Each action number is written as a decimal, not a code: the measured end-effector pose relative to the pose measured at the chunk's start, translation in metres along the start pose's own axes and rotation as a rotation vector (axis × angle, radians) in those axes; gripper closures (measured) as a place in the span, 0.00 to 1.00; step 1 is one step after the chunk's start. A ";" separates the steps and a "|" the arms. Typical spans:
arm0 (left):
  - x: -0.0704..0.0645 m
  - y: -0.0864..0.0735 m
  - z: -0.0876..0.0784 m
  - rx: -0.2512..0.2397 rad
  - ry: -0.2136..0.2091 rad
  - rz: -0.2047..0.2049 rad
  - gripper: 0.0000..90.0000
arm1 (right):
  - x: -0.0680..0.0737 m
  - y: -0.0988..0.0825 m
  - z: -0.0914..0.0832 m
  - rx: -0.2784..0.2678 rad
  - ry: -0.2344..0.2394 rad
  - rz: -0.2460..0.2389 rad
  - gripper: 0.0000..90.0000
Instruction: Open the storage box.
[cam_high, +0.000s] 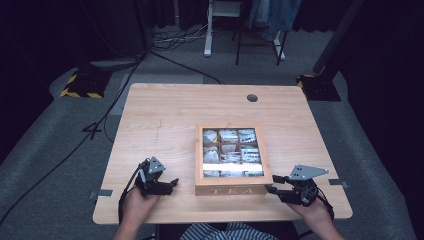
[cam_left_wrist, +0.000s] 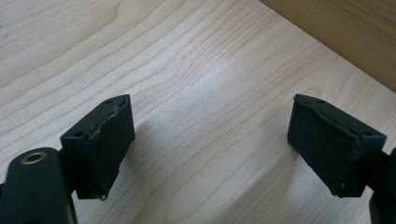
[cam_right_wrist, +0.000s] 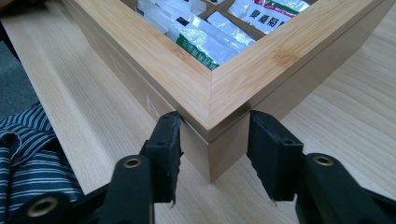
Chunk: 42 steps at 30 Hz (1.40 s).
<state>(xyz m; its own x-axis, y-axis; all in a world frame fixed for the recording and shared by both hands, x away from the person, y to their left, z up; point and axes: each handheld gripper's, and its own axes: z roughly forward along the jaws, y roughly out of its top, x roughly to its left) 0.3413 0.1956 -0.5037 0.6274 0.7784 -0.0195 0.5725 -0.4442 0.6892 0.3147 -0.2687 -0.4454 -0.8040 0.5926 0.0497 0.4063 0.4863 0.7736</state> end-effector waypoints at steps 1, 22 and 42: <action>0.000 0.000 0.000 0.000 0.000 0.000 0.17 | 0.001 0.000 -0.001 0.001 -0.004 -0.003 0.66; 0.000 0.000 0.000 0.000 0.001 -0.002 0.17 | 0.001 0.003 -0.009 0.010 0.022 0.052 0.83; -0.001 -0.001 -0.001 0.001 0.004 -0.007 0.17 | -0.004 0.013 -0.020 -0.030 0.059 0.088 0.91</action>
<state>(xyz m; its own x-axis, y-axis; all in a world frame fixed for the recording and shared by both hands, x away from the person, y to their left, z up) 0.3401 0.1955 -0.5037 0.6213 0.7833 -0.0211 0.5773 -0.4393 0.6883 0.3148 -0.2776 -0.4230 -0.7901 0.5931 0.1551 0.4643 0.4137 0.7831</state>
